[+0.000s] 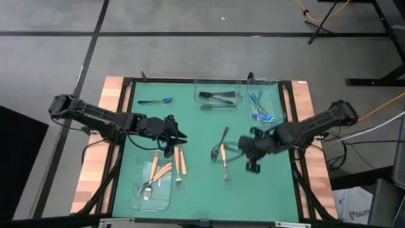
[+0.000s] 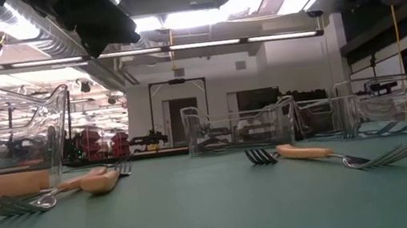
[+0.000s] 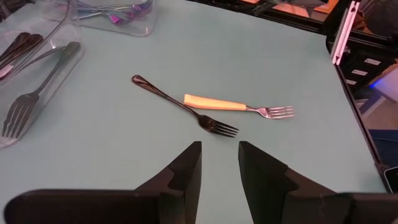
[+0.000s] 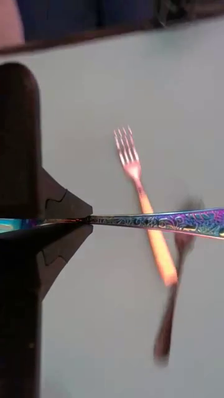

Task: Sort silverware by color (type)
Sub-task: Put the blue fork into the top right transparent bin

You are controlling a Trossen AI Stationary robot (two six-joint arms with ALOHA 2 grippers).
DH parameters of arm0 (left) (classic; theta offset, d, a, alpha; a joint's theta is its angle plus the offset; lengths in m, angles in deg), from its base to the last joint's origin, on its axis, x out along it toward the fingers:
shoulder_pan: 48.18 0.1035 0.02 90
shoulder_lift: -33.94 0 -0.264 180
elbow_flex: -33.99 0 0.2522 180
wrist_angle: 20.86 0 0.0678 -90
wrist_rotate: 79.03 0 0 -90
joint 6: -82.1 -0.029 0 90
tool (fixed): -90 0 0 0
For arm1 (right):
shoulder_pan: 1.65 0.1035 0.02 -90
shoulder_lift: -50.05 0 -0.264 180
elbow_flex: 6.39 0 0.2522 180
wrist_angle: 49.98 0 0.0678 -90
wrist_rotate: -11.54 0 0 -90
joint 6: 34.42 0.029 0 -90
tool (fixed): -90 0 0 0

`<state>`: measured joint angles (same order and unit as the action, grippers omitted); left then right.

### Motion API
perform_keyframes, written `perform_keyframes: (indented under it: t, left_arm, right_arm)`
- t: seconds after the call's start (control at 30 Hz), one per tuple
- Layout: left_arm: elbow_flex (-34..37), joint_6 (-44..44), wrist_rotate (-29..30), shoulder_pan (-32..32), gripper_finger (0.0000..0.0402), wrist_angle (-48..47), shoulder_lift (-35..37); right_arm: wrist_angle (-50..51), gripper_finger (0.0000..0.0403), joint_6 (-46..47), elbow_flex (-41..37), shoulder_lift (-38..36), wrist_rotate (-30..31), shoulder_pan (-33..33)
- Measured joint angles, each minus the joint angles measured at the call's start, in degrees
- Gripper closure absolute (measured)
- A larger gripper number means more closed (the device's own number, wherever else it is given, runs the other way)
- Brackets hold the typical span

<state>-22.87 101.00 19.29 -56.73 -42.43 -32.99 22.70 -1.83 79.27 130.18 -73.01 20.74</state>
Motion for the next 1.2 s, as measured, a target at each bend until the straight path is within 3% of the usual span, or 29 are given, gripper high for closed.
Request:
perform_keyframes:
  t: [0.33, 0.7, 0.93, 1.2]
  left_arm:
    - [0.0, 0.04, 1.59, 0.0, 0.0302, 0.24, 0.0]
    - [0.0, 0.17, 3.21, 0.02, 0.0302, 0.22, 0.0]
    - [0.0, 0.17, 3.21, 0.02, 0.0302, 0.22, 0.0]
    - [0.0, 0.17, 3.23, 0.02, 0.0302, 0.21, 0.0]
  right_arm:
    - [10.17, 0.0403, -6.34, 0.0, -12.86, 4.05, -18.41]
    - [12.77, 0.0403, -19.67, -0.03, -18.04, 3.96, -49.09]
    - [5.55, 0.0403, -26.07, -6.33, -18.0, -5.46, -66.05]
    - [-7.87, 0.0403, -27.25, -20.6, -18.04, -8.97, -75.54]
